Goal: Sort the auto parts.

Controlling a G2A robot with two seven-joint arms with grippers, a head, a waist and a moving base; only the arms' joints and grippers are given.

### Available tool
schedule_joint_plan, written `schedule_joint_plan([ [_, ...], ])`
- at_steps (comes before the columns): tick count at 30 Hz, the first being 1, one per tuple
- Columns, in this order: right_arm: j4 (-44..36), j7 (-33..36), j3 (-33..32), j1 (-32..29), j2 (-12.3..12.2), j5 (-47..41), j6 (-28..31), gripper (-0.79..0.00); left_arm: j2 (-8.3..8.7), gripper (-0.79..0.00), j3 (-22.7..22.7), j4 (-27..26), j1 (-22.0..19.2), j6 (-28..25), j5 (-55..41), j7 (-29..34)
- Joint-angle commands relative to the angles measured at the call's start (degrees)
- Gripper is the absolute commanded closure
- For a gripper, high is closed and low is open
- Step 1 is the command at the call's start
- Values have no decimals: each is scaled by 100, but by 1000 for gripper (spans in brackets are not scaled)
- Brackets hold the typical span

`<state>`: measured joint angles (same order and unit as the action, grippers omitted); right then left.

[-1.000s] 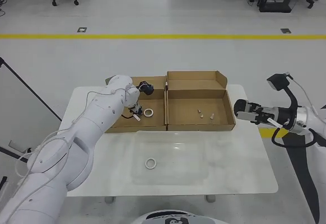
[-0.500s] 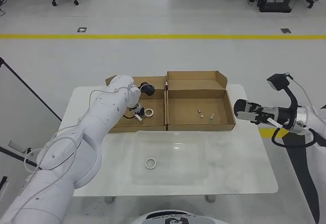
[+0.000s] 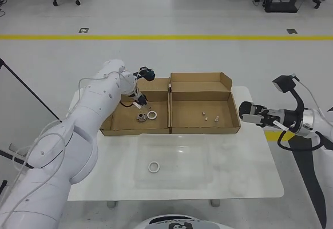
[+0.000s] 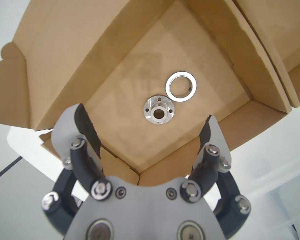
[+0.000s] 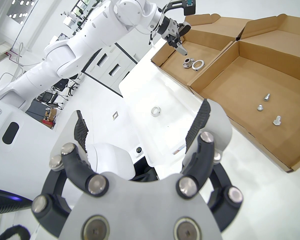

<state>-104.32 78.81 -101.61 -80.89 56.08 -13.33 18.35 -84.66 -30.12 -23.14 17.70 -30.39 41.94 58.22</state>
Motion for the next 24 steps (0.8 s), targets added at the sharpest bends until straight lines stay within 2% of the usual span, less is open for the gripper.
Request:
schedule_joint_plan([
  [1,0,0,0,0,0,-1,0,-785,112,-785,-86,-254,-26,-108,15,110],
  [4,0,0,0,0,0,-1,0,-785,327,-785,-278,-844,59,-197,-21,365],
  [7,0,0,0,0,0,-1,0,-785,621,-785,-567,-1833,307,-114,-31,805],
  [10,0,0,0,0,0,-1,0,-785,1022,-785,-1074,-3371,846,127,3,1412],
  [14,0,0,0,0,0,-1,0,-785,1601,-785,-1980,-5969,2091,756,147,2324],
  [17,0,0,0,0,0,-1,0,-785,1950,-785,-2442,-7402,2928,1091,151,2659],
  [20,0,0,0,0,0,-1,0,-785,2213,-785,-2619,-8203,3402,1228,135,2796],
  [24,0,0,0,0,0,-1,0,-785,2468,-785,-2587,-8737,3704,1245,-129,2813],
])
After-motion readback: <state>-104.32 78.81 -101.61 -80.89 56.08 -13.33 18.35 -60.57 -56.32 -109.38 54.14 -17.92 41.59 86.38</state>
